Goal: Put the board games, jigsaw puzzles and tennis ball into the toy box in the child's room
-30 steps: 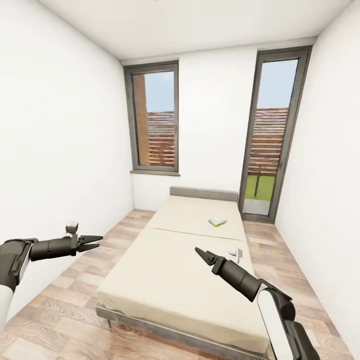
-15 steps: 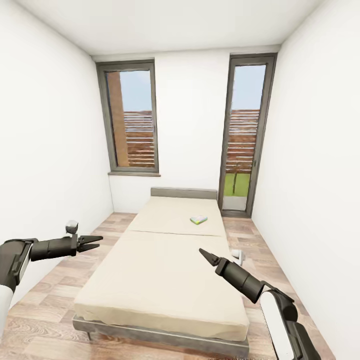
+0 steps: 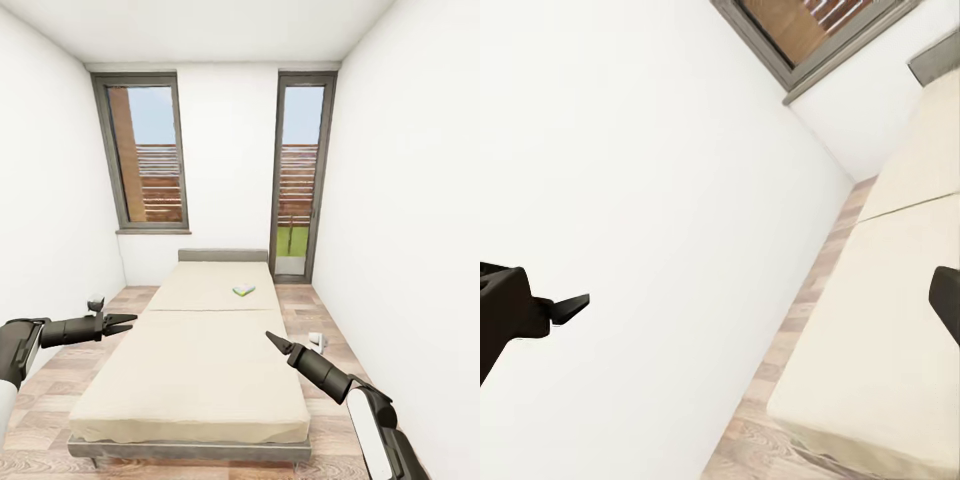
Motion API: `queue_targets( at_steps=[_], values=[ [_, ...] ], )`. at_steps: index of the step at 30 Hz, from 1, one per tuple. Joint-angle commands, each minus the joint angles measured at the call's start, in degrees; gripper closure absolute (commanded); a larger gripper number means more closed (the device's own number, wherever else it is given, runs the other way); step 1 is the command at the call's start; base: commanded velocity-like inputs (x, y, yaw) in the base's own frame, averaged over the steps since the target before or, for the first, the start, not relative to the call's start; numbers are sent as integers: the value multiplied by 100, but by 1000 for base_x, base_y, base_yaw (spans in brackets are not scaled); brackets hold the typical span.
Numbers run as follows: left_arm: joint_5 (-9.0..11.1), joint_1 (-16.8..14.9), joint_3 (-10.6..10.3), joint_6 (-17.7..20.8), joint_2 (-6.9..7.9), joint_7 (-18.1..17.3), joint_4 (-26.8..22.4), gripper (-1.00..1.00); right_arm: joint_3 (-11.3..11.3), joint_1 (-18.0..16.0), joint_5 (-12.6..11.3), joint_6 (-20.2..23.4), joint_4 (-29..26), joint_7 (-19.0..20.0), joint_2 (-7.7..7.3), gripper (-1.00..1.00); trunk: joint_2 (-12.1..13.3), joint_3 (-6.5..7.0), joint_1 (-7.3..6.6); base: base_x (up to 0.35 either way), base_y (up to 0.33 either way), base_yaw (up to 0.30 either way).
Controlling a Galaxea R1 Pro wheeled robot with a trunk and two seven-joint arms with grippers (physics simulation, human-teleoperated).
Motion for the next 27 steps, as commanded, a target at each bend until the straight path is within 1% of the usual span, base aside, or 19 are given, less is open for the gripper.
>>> queue_targets(
  at_steps=[1,5,8,11,14,20,23,27],
  values=[
    [-60,-1,18,60,-2,-48,-5,-100,-14,-5,-23,44,3,10,5,-100,-5,-9,2,0,0,-216],
    [-60,1,18,60,-2,-48,-5,-100,-17,-1,-22,49,4,6,4,-100,-5,-37,2,0,0,-198],
    [-60,1,18,60,-4,-48,-5,-100,-72,0,-23,54,10,8,0,-100,-5,-60,2,0,0,-172],
    [-60,3,18,56,-9,-48,-5,-100,-298,0,-23,58,181,12,-54,-100,-5,-85,2,0,0,-99],
    [-60,1,18,53,-13,-48,-5,-100,-423,-5,-23,56,388,18,-127,-100,-5,-113,2,0,0,-35],
    [-67,0,18,51,-11,-48,-5,-100,-476,-20,-3,69,497,15,-283,-100,-5,-169,2,0,0,-8],
    [-68,-1,18,51,-11,-48,-5,-100,-481,-24,9,80,487,16,-320,-100,-5,-197,2,0,-2,-2],
    [-69,1,18,51,-11,-48,-5,-100,-480,-14,4,54,479,39,-334,-100,-5,-235,2,1,-89,15]
  ],
)
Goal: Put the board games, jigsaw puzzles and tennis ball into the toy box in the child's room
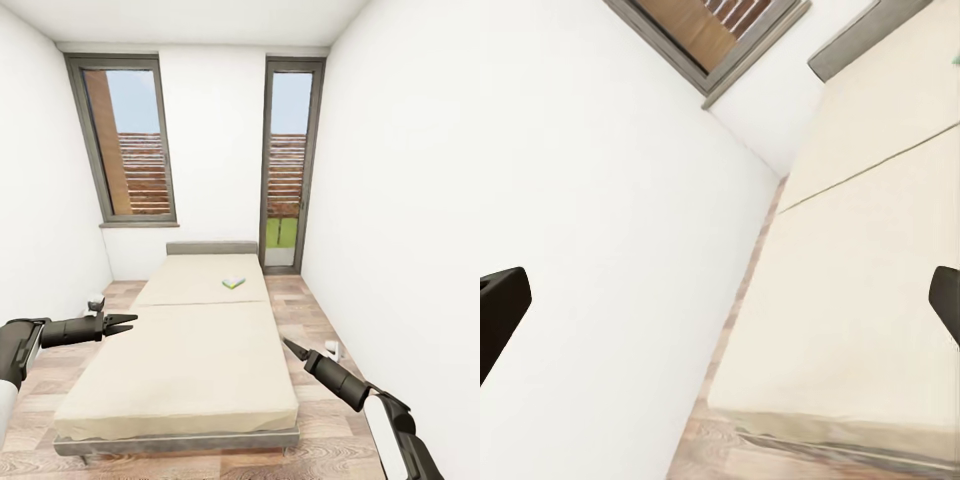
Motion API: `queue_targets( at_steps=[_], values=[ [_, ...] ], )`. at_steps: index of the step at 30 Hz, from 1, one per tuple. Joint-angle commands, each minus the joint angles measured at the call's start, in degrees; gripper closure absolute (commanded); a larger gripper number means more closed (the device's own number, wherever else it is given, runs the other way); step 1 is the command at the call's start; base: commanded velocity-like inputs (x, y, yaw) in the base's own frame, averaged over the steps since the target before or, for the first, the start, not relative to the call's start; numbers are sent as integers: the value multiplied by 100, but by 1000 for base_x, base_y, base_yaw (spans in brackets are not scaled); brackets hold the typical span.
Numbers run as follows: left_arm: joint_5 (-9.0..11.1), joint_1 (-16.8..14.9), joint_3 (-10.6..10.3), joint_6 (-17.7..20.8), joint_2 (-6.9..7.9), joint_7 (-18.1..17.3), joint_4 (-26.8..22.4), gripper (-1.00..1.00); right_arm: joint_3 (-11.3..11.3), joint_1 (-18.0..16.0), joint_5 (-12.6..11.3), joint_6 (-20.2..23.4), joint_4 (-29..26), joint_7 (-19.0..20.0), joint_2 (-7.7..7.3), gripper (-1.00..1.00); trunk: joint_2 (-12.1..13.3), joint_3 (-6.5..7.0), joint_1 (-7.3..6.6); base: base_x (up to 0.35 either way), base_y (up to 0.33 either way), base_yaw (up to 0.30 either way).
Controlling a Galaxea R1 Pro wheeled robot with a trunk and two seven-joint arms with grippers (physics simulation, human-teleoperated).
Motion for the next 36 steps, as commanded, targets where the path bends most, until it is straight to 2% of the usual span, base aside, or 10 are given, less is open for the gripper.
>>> queue_targets(
  at_steps=[1,14,24,26,30,36],
  values=[
    [-60,-6,18,60,-4,-47,-3,-100,-12,25,-27,15,-21,20,3,-100,-5,-12,2,50,-203,53],
    [-60,-8,25,43,-48,-47,-3,-100,-5,33,-6,-22,-60,7,1,-100,-5,-106,2,101,-184,60],
    [-60,-9,20,57,-117,-47,-3,-100,-3,-5,46,-22,-27,5,0,-100,-5,-160,2,127,-268,181],
    [-60,-9,19,57,-122,-47,-3,-100,-4,-10,145,-24,-15,5,2,-100,-5,-174,2,186,-249,206],
    [-60,-9,22,52,-126,-47,-3,-100,26,-14,547,-35,-5,-2,20,-100,-5,-202,2,187,-238,207],
    [-60,-9,25,44,-127,-47,-3,-100,37,-15,696,-40,-1,2,27,-100,-5,-243,2,80,-103,208]
  ],
)
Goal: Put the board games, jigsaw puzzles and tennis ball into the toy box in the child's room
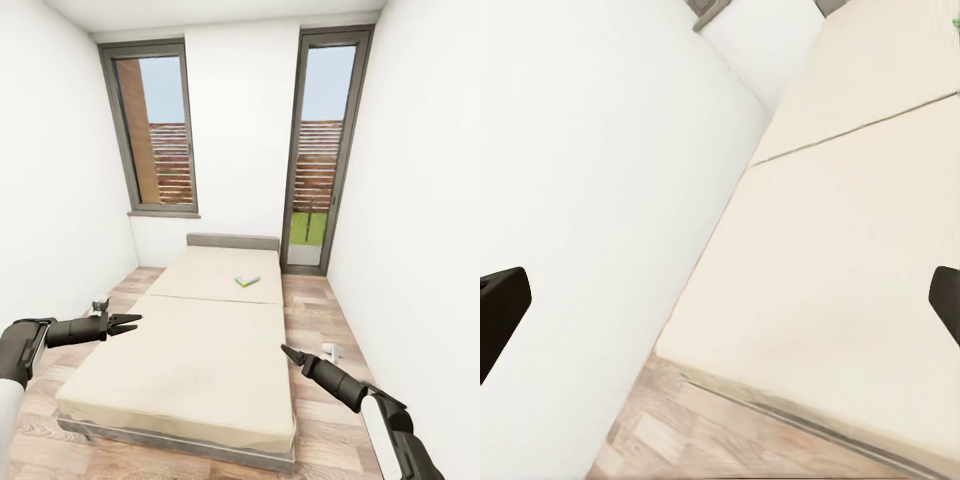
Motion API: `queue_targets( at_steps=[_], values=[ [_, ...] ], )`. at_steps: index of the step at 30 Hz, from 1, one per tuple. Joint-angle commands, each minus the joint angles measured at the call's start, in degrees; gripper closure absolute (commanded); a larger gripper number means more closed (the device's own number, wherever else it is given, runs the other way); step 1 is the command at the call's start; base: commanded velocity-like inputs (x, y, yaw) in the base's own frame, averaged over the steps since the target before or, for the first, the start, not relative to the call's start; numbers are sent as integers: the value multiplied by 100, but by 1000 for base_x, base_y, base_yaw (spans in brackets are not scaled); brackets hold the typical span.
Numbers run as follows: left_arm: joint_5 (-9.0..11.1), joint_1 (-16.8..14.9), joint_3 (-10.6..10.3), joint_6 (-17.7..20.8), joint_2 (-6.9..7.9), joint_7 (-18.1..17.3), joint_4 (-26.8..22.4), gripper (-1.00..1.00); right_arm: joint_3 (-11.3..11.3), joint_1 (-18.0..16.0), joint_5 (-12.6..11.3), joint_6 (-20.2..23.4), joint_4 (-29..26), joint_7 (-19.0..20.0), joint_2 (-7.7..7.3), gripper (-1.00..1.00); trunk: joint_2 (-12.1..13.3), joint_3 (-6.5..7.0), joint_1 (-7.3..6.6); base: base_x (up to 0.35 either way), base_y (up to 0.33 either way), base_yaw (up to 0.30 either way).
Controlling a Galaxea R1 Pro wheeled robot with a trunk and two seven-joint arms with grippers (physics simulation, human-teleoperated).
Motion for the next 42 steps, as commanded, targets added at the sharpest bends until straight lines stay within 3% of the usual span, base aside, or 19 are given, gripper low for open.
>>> queue_targets(
  at_steps=[1,14,22,35,42],
  values=[
    [-60,-4,19,60,-6,-47,-2,-100,-15,-2,-18,42,-1,14,5,-100,-5,-10,2,16,-21,208],
    [-60,-4,12,59,-45,-47,-2,-100,-14,-2,-15,41,-1,18,-1,-100,-5,-100,2,2,-25,208],
    [-62,-4,11,69,-85,-47,-2,-100,-45,-2,-38,33,-1,25,13,-100,-5,-151,2,1,-244,180],
    [-60,-4,11,76,-132,-47,-2,-100,-2,-2,-14,33,-1,25,45,-100,-5,-159,2,67,-286,16],
    [-60,-4,11,69,-144,-47,-2,-100,3,-2,-8,33,-1,25,41,-100,-5,-160,2,64,-83,142]
  ],
)
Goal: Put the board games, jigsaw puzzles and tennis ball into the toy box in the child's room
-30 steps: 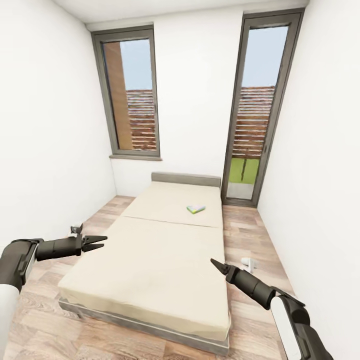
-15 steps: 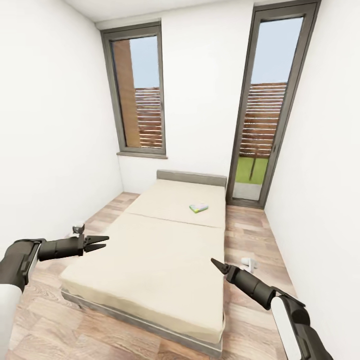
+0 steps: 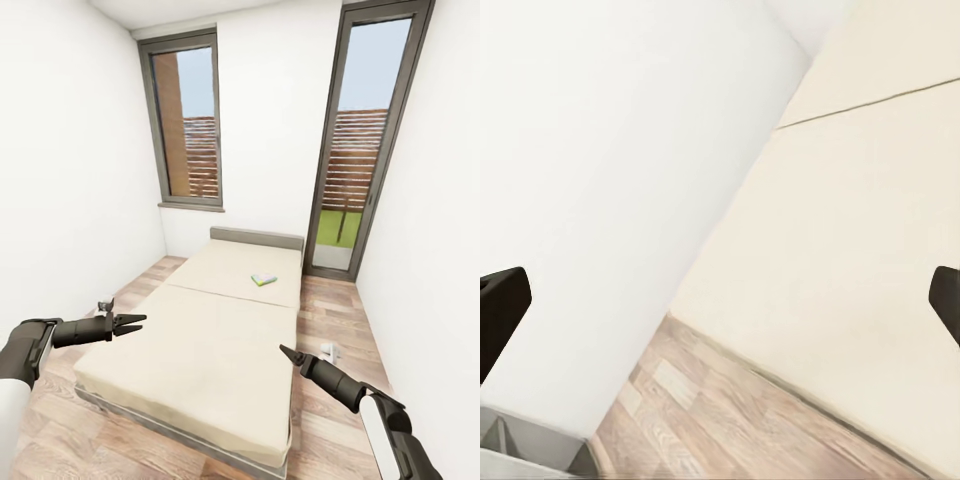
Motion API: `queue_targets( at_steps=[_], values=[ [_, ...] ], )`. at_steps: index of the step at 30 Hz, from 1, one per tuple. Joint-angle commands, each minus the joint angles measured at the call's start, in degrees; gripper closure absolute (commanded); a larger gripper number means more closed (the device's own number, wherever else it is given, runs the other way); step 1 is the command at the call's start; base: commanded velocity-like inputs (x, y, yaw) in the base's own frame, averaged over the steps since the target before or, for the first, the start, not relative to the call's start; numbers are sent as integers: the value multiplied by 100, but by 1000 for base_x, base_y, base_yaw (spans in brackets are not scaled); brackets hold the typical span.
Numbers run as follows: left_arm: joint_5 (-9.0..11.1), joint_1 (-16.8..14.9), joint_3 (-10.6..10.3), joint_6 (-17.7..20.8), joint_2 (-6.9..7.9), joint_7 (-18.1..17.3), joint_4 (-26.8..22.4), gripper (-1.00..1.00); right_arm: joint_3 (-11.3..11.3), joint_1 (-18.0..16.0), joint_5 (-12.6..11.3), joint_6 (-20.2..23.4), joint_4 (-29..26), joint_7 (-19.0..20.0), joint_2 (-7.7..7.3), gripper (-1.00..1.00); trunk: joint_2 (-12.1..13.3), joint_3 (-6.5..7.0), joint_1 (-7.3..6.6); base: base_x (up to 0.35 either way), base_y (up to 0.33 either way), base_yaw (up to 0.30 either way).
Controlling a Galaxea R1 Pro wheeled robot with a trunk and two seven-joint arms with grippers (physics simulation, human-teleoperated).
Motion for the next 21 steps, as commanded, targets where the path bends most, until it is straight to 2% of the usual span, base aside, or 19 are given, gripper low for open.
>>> queue_targets(
  at_steps=[1,7,13,21],
  values=[
    [-61,-8,16,61,-5,-48,-2,-100,-16,-5,-23,42,-3,13,3,-100,-13,-14,4,16,-16,260],
    [-61,-8,16,60,-28,-48,-2,-100,-15,-5,-22,37,-3,13,-11,-100,-13,-14,4,6,-6,279],
    [-61,-8,16,58,-44,-48,-2,-100,-10,-5,-36,-220,7,13,-27,-100,-13,-14,4,1,-1,290],
    [-67,-8,16,59,-82,-48,-2,-100,-4,-5,-40,-300,14,13,-32,-100,-13,-14,4,0,-37,291]
  ],
)
